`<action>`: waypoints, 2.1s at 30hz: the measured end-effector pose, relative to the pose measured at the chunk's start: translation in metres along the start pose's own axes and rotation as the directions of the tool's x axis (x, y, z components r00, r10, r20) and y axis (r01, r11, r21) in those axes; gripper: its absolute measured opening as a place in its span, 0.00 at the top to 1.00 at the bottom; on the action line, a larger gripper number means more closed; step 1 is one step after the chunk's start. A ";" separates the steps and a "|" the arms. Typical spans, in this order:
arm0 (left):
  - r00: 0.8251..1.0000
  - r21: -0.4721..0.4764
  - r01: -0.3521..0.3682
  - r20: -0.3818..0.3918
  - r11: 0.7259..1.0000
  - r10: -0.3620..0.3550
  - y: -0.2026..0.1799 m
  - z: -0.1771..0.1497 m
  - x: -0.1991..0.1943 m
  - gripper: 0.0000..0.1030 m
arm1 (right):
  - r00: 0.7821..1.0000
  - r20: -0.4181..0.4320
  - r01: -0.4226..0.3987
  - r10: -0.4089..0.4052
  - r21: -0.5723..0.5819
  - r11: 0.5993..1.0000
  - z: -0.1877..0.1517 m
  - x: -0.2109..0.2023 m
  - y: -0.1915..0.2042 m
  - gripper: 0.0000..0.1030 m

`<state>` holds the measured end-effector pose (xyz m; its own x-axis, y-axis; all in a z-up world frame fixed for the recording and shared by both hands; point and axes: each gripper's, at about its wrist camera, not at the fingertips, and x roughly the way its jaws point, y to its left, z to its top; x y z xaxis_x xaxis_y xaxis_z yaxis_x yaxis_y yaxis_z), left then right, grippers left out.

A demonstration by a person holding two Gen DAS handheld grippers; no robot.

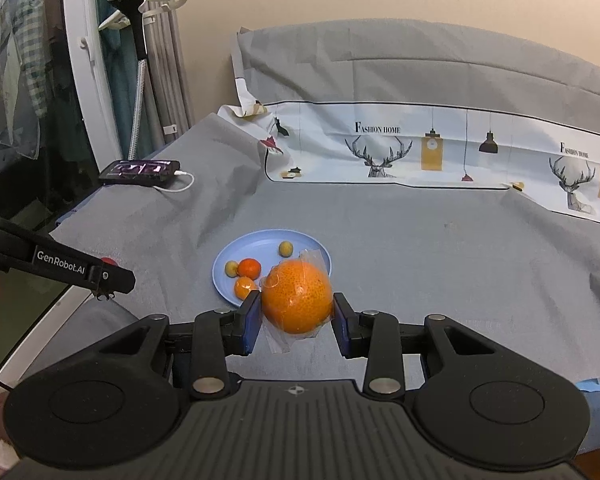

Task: Organize fruits
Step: 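Carry the held red tomato and orange over the blue plate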

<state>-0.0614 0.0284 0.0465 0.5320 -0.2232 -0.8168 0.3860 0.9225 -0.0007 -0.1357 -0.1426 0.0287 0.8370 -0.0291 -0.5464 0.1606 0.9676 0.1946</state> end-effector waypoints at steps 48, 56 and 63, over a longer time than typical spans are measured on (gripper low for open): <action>0.998 -0.051 -0.003 -0.065 0.999 0.000 0.023 0.033 0.052 0.66 | 0.996 -0.093 0.011 -0.013 -0.022 1.000 0.019 0.056 0.008 0.63; 0.997 -0.064 -0.012 -0.078 0.998 0.007 0.025 0.055 0.072 0.66 | 0.993 -0.117 -0.002 0.001 -0.008 1.000 0.028 0.081 0.005 0.63; 0.995 -0.060 -0.012 -0.096 0.998 0.007 0.024 0.075 0.098 0.66 | 0.990 -0.142 -0.021 0.021 0.006 1.000 0.035 0.109 0.005 0.63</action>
<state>0.0566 0.0051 0.0103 0.4595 -0.1858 -0.8685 0.3333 0.9425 -0.0253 -0.0252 -0.1496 -0.0016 0.7574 0.0275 -0.6524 0.1462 0.9666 0.2105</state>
